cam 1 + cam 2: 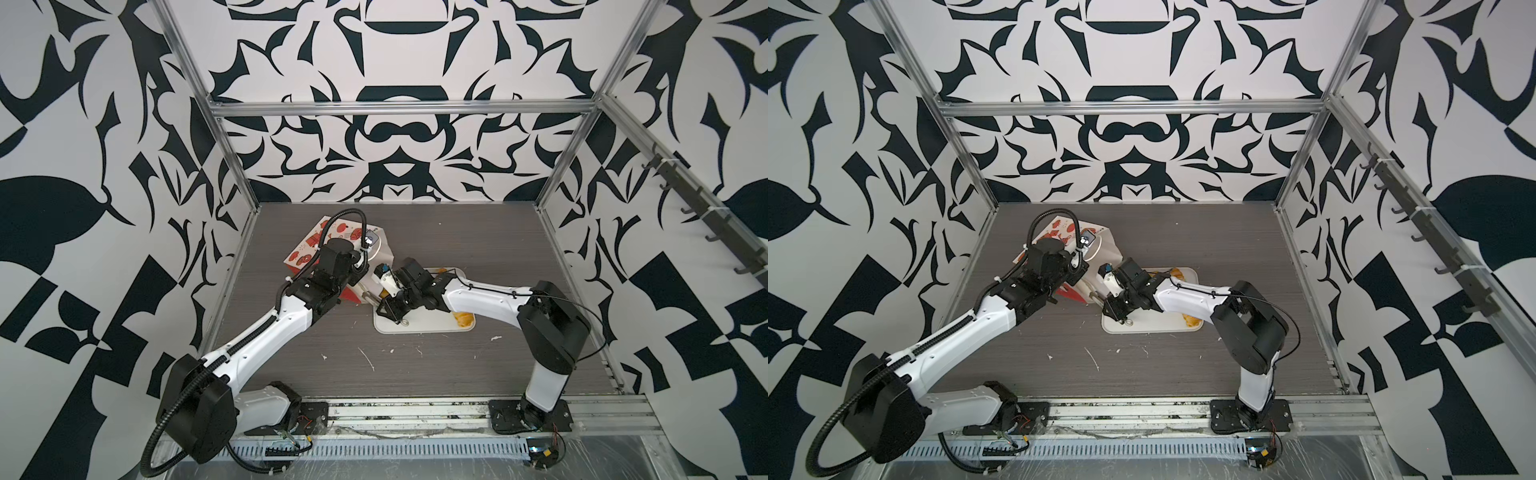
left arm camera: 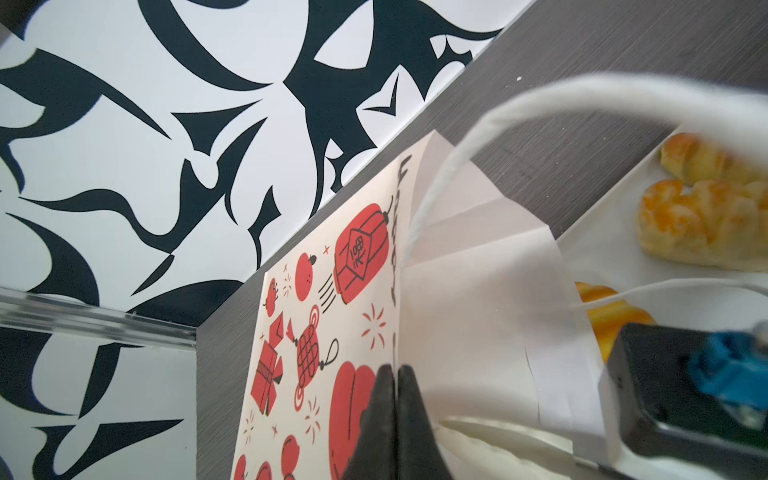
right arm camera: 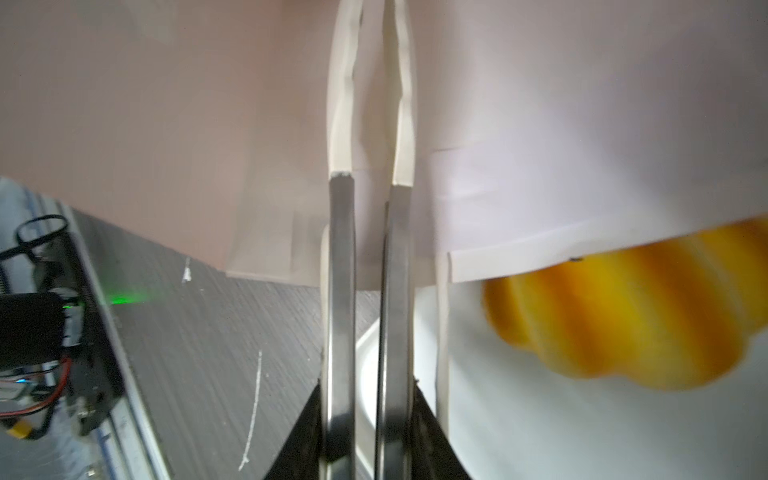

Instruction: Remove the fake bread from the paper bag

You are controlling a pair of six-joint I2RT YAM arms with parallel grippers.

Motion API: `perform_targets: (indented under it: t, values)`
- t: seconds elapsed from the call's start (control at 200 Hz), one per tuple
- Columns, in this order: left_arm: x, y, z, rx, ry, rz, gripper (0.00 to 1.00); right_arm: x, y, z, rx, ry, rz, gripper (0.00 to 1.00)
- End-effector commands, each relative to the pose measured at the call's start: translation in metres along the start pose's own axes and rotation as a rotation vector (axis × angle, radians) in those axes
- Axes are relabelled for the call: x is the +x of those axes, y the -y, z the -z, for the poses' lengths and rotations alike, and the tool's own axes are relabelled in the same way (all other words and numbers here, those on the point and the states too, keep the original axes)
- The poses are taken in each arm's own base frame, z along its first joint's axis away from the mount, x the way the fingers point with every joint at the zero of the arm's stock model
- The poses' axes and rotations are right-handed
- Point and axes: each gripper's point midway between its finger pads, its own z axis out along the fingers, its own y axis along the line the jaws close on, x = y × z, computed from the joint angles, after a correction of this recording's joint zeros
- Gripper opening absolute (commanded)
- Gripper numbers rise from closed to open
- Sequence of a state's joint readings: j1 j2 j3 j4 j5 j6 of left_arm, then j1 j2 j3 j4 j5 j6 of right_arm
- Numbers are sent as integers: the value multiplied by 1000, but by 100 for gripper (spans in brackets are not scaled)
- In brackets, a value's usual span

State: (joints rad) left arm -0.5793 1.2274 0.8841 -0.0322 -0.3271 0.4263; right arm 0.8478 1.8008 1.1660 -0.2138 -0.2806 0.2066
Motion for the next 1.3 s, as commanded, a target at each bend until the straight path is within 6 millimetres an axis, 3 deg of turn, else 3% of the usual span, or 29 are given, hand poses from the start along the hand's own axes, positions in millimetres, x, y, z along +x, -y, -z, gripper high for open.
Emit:
perform_targets:
  t: [0.0,0.23,0.455,0.625,0.645,0.735,0.965,1.135,1.295]
  values:
    - [-13,-7,4,-20,71,35,0,-22,12,25,175,54,133,31]
    - [-7,-3,3,2,54,33,0,-33,43,47,406,57,248,31]
    - [-11,-11,-1,28,76,82,0,-57,54,65,522,141,330,31]
    - [-20,-18,-9,30,80,85,0,-63,51,65,509,166,351,30]
    - [-14,-12,-19,45,55,80,0,-63,50,65,508,169,352,30]
    - [-14,-13,-24,59,53,82,0,-62,53,68,531,174,378,30]
    - [-12,-11,-30,126,57,118,0,-60,61,82,574,185,441,29]
    - [-9,-15,-31,164,66,165,0,-58,67,81,578,157,436,27]
    - [-8,-19,-31,188,56,139,0,-60,52,73,410,148,350,26]
